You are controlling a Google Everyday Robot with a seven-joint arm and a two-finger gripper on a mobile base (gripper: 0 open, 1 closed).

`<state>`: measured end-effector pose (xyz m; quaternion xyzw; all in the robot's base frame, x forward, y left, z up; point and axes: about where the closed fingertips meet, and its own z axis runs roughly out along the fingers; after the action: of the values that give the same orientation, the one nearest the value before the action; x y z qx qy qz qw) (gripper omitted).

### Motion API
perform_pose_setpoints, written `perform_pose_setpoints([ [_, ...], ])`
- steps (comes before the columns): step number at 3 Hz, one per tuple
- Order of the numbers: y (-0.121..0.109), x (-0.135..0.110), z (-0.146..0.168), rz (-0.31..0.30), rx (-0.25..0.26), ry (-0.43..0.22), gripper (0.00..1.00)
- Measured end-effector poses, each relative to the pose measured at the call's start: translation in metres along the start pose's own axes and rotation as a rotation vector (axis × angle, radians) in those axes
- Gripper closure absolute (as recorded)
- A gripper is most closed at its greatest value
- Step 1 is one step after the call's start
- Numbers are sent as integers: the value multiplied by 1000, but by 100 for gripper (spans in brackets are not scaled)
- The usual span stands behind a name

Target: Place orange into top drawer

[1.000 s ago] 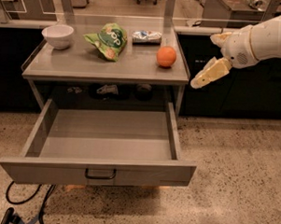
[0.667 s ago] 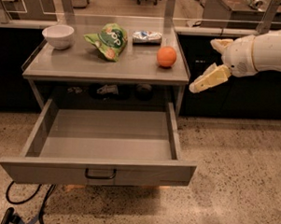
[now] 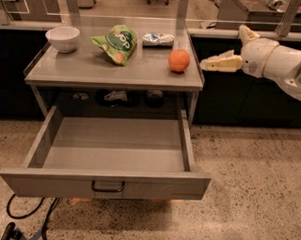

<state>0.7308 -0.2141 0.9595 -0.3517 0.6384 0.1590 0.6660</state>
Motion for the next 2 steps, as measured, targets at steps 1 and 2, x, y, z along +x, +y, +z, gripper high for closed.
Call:
perform_pose_setpoints([
  [1, -16, -42, 52, -25, 92, -41, 0],
  [2, 16, -60, 100, -31, 34, -53, 0],
])
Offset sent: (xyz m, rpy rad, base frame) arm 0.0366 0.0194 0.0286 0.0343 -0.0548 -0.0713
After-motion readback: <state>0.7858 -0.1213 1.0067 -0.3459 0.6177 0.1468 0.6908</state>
